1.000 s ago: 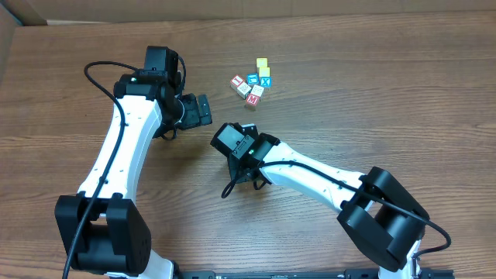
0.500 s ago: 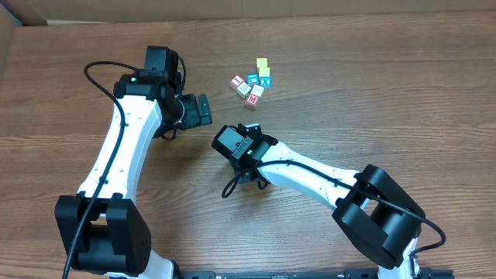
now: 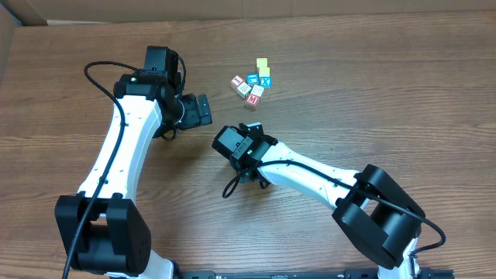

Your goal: Flip 4 blocks

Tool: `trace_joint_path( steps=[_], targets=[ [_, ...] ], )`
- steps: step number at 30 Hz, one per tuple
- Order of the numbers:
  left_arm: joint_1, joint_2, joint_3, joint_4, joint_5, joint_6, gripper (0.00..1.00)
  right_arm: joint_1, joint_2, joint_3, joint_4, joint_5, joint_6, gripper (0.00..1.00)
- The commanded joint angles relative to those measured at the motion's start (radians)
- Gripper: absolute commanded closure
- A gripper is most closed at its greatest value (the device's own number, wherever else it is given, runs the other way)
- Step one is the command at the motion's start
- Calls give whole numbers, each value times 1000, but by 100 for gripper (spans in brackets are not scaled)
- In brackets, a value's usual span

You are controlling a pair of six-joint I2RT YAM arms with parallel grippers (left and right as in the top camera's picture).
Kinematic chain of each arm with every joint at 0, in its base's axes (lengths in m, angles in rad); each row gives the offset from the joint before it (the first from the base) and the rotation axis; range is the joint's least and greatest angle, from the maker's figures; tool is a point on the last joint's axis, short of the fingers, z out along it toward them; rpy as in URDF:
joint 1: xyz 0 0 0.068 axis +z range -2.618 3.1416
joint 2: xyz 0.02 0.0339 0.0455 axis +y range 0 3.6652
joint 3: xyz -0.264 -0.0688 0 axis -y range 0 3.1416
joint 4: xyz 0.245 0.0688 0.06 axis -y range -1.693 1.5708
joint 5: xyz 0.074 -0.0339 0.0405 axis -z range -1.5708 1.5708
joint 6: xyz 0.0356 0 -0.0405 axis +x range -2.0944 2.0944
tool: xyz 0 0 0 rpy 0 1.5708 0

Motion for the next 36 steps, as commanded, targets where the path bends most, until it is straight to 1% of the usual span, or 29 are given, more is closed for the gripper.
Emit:
trace_joint_path(
  steps=[1,36],
  targets=[
    [4,11,19,3,-14,-17,0,-3,9,-4,3,25,4,96],
    [4,11,19,3,-14,-17,0,-5,9,-19,9,73,7,96]
  ],
)
